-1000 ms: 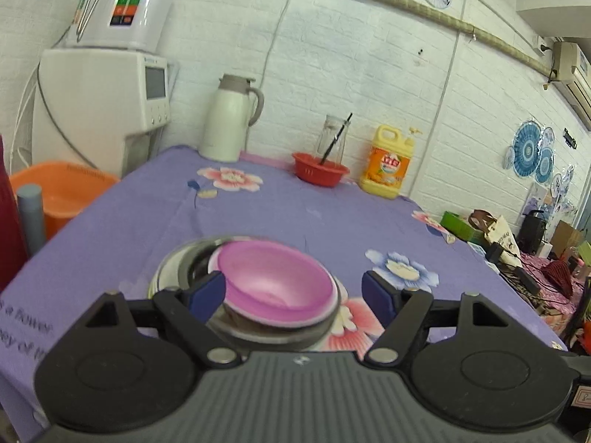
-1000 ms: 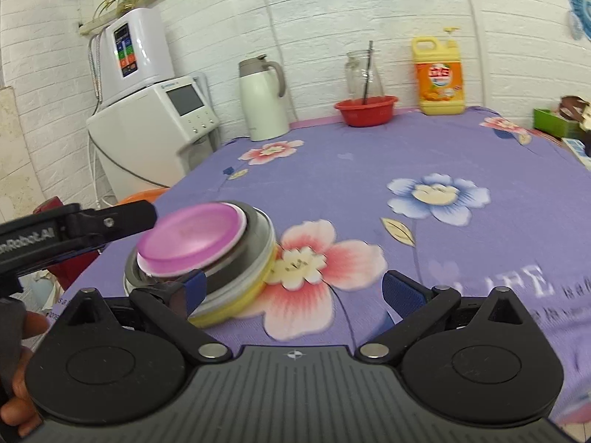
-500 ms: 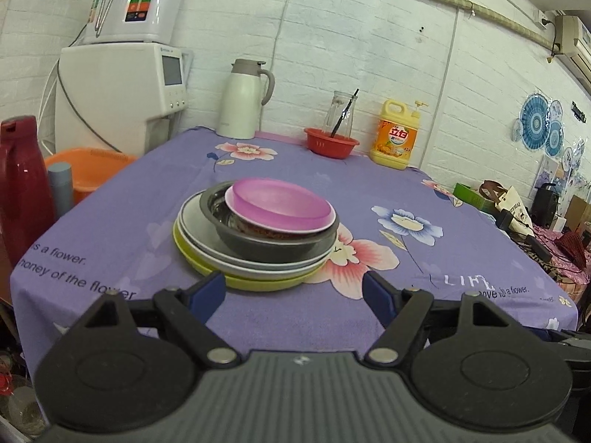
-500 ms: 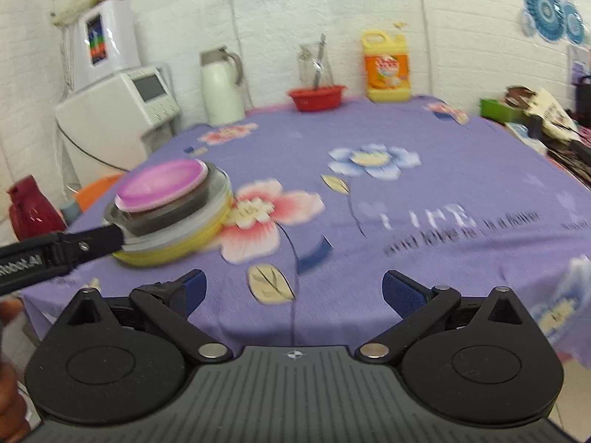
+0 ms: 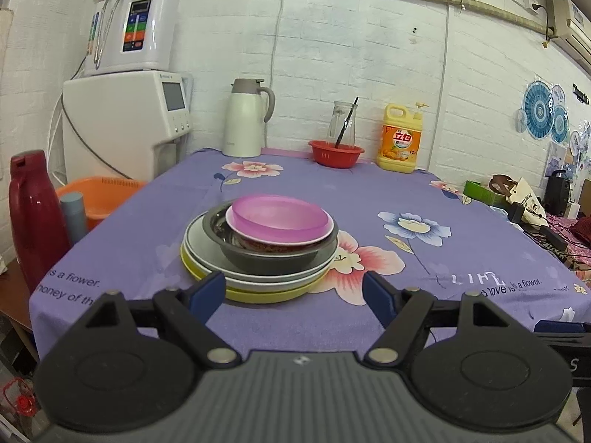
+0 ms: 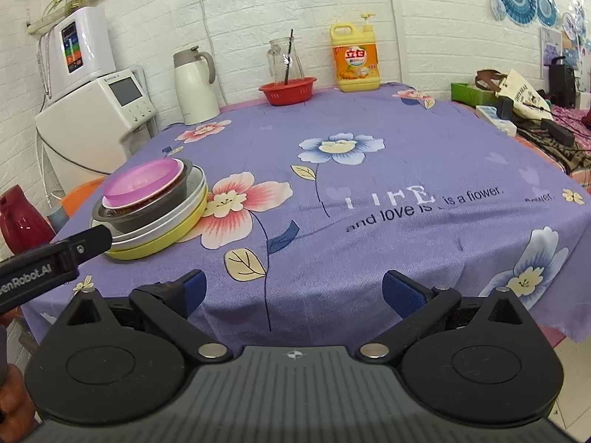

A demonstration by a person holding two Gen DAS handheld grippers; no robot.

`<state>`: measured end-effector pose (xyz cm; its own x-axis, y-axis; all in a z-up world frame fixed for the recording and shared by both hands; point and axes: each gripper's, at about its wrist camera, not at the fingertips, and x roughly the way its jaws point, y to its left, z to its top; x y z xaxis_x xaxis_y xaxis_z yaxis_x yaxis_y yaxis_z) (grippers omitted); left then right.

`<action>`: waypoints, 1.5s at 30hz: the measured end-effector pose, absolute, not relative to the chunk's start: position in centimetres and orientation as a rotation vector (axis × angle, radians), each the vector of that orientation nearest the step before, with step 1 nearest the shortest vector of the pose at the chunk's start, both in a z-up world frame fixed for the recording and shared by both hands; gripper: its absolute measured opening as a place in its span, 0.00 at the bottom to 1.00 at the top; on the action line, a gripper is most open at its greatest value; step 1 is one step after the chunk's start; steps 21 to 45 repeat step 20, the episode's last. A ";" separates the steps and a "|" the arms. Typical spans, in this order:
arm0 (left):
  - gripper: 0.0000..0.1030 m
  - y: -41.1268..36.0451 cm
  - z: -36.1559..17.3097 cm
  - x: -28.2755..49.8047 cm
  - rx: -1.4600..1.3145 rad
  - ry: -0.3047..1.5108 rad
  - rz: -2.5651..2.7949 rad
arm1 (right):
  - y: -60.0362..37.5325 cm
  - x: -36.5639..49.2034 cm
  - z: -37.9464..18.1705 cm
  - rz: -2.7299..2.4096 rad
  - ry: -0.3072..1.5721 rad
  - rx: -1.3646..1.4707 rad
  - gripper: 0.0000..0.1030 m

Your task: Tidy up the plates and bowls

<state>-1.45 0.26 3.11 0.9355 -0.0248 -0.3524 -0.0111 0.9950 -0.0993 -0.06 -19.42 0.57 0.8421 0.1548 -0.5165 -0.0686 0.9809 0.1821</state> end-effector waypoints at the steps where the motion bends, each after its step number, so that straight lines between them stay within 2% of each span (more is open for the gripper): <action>1: 0.73 0.2 3.2 -1.6 -0.100 0.358 -0.007 | -19.4 -0.2 0.7 0.122 0.550 0.159 1.00; 9: 0.73 0.0 4.0 -2.0 -0.088 0.336 -0.005 | -19.3 -1.3 1.7 0.153 0.500 0.157 1.00; 45: 0.73 0.1 4.0 -2.2 -0.094 0.314 -0.007 | -19.5 -1.3 1.6 0.162 0.507 0.171 1.00</action>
